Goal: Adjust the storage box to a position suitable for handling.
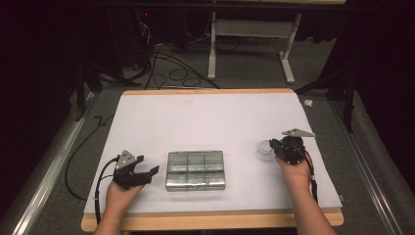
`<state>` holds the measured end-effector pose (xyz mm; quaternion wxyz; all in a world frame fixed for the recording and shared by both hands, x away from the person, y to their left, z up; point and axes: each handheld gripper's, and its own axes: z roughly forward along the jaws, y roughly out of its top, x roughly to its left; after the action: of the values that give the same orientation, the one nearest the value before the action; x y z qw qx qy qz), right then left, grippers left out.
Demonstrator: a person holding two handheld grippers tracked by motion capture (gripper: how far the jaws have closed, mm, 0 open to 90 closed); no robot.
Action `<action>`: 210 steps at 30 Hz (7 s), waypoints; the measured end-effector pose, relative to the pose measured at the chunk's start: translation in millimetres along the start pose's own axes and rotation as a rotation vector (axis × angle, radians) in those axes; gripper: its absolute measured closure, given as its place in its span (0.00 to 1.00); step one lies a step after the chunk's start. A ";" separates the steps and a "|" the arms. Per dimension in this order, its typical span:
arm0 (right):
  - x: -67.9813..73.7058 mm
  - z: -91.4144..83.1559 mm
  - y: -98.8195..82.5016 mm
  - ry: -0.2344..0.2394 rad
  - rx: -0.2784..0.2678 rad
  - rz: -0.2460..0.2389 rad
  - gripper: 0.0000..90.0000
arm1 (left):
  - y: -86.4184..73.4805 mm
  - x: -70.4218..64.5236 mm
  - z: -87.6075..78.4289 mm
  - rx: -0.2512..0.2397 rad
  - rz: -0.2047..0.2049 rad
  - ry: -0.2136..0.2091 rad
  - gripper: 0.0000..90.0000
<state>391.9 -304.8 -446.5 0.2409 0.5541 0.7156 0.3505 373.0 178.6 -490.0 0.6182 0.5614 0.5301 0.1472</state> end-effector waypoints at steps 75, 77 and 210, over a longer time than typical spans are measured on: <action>-15.1 -84.4 -106.4 -0.087 -0.170 0.053 0.70 | 2.3 -7.3 -3.1 -0.028 -0.081 0.071 0.61; -14.9 -86.8 -106.4 -0.098 -0.184 0.033 0.70 | -3.3 -13.9 -3.2 0.005 -0.109 0.079 0.74; 44.0 -92.6 -115.1 0.199 -0.139 -0.116 1.00 | -28.0 -52.4 24.1 -0.040 0.085 0.069 0.54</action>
<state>240.3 -300.4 -474.0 0.2262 0.4564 0.7407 0.4380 360.5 115.7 -492.7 0.6040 0.5653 0.5238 0.2032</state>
